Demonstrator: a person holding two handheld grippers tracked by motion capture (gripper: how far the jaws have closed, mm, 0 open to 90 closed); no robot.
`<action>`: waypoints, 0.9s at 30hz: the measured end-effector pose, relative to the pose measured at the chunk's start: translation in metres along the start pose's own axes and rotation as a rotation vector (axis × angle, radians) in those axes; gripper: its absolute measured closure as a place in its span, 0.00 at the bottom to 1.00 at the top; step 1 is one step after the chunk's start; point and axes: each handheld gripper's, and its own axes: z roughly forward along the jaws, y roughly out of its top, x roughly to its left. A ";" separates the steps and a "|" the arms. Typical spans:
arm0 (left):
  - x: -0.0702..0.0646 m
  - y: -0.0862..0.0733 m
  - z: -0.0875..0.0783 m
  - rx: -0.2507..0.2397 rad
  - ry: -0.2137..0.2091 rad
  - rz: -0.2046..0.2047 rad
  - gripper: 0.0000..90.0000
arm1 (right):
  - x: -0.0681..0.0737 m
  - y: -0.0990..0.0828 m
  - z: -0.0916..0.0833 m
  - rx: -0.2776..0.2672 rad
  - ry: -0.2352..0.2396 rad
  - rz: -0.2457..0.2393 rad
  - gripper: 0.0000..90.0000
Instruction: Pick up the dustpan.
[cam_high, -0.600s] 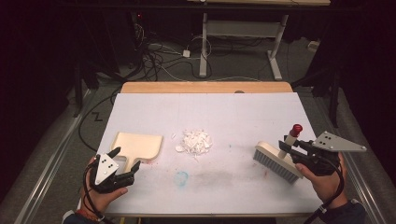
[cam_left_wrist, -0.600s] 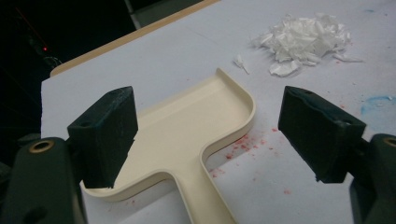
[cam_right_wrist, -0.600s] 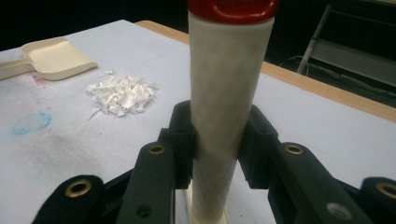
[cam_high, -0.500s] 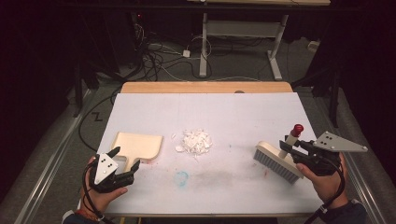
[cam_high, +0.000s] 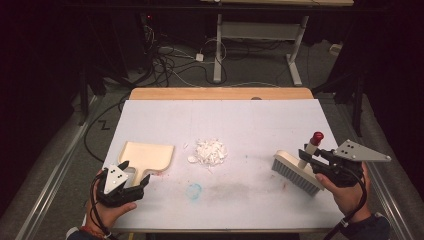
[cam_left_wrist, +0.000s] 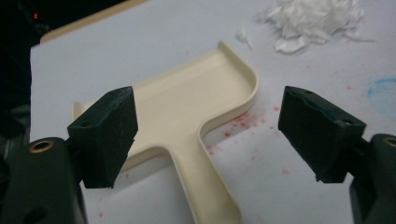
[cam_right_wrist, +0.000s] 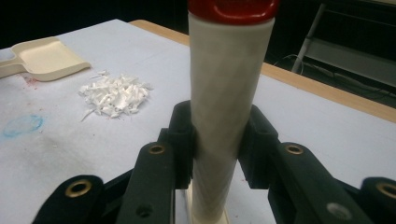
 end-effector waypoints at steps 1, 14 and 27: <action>0.001 0.000 0.002 0.017 -0.003 -0.016 0.21 | 0.000 0.000 0.000 0.002 0.001 0.000 0.78; 0.004 -0.010 0.010 0.186 0.056 -0.245 0.23 | -0.003 -0.001 -0.001 0.003 -0.017 0.008 0.78; 0.019 -0.003 0.050 0.273 0.040 -0.268 0.43 | -0.004 0.000 0.000 0.005 -0.016 0.009 0.78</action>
